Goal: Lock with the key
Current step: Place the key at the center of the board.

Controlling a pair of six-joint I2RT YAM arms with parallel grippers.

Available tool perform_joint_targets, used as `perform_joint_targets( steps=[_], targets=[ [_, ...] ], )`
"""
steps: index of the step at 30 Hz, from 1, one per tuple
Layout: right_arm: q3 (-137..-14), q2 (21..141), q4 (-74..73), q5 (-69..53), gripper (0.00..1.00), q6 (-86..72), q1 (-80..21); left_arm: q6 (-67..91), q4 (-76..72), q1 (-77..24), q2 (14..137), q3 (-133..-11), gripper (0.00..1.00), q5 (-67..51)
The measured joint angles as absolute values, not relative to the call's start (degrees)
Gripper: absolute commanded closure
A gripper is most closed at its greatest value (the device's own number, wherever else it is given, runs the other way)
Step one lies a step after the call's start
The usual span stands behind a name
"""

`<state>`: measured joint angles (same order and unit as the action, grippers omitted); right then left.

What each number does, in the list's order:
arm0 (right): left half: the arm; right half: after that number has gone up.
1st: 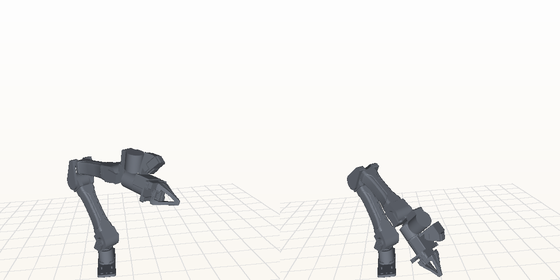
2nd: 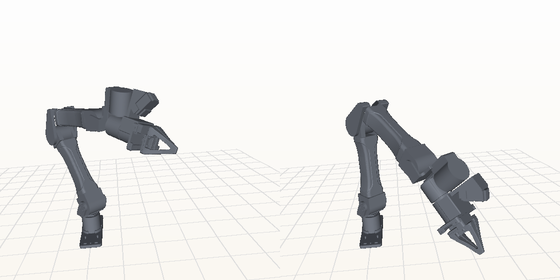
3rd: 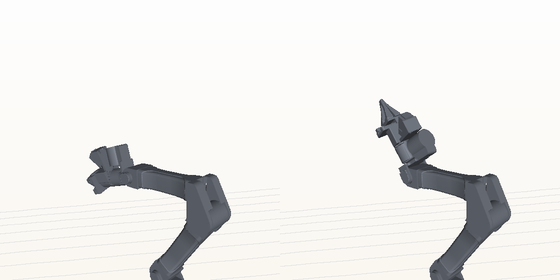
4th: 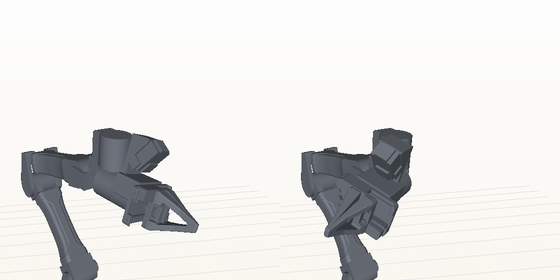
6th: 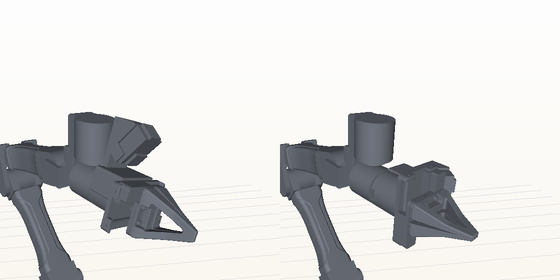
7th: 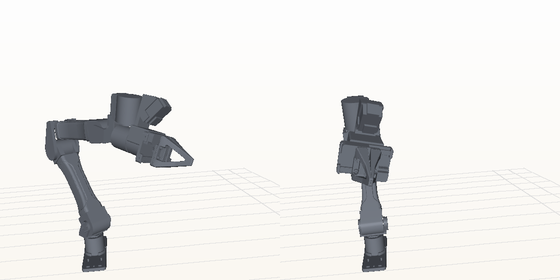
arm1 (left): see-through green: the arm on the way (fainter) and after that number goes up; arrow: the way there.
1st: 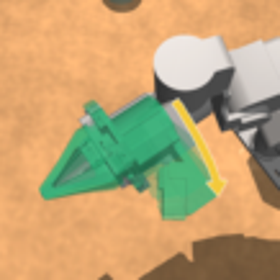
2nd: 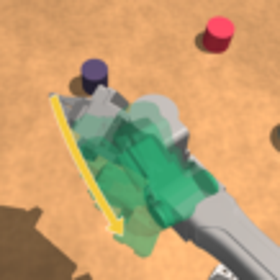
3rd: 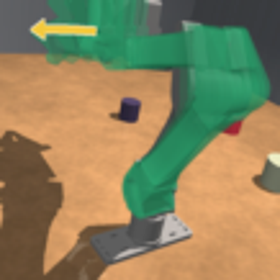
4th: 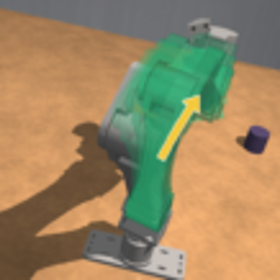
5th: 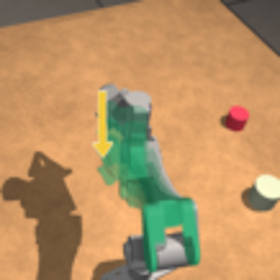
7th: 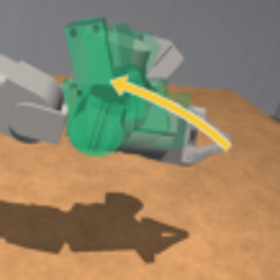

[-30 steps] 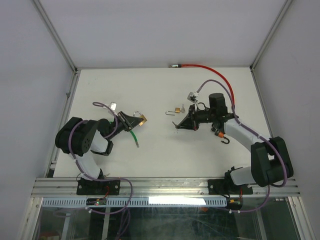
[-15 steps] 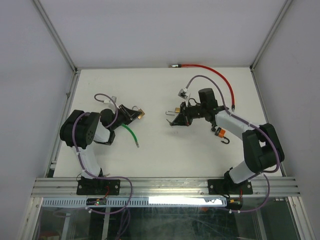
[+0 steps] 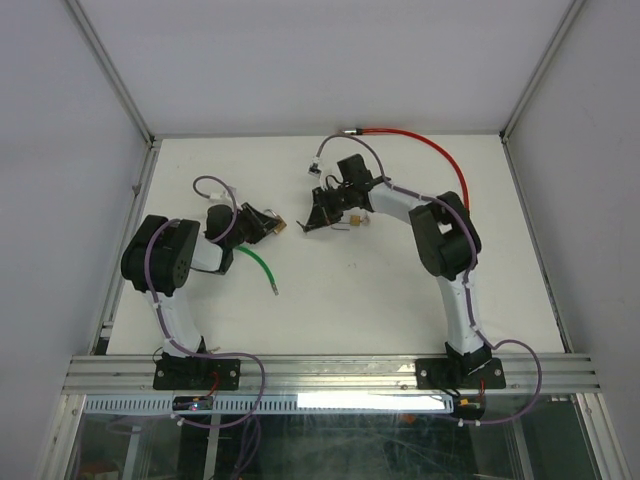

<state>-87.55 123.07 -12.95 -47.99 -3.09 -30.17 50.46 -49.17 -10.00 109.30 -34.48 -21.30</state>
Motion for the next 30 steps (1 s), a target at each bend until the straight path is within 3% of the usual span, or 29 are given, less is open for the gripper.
perform_joint_targets(
  steps=[5, 11, 14, 20, 25, 30],
  targets=[
    [-94.56, 129.64, -17.93, -44.49, 0.91, -4.12, -30.83, 48.4, -46.7, -10.0, 109.03, -35.97, 0.57, -19.77],
    [-100.66, 131.9, -22.5, -43.11, 0.61, -3.9, -32.25, 43.92, -41.12, -10.02, 103.42, -35.55, 0.4, -15.99],
    [-103.94, 131.96, -25.23, -42.68, 0.55, -1.89, -32.8, 40.95, -37.54, -10.0, 98.65, -34.46, 0.35, -14.11],
    [-105.19, 129.51, -30.98, -40.27, 0.54, 4.62, -32.97, 35.11, -32.82, -10.02, 86.04, -32.38, 0.33, -11.79],
    [-95.77, 115.02, -36.05, -39.64, 0.53, 13.43, -32.71, 31.48, -31.24, -10.0, 72.69, -28.53, 0.24, -11.38],
    [-85.32, 92.97, -38.81, -39.53, 0.49, 21.87, -32.62, 31.22, -33.5, -10.0, 63.94, -22.76, 0.02, -12.08]
  ],
)
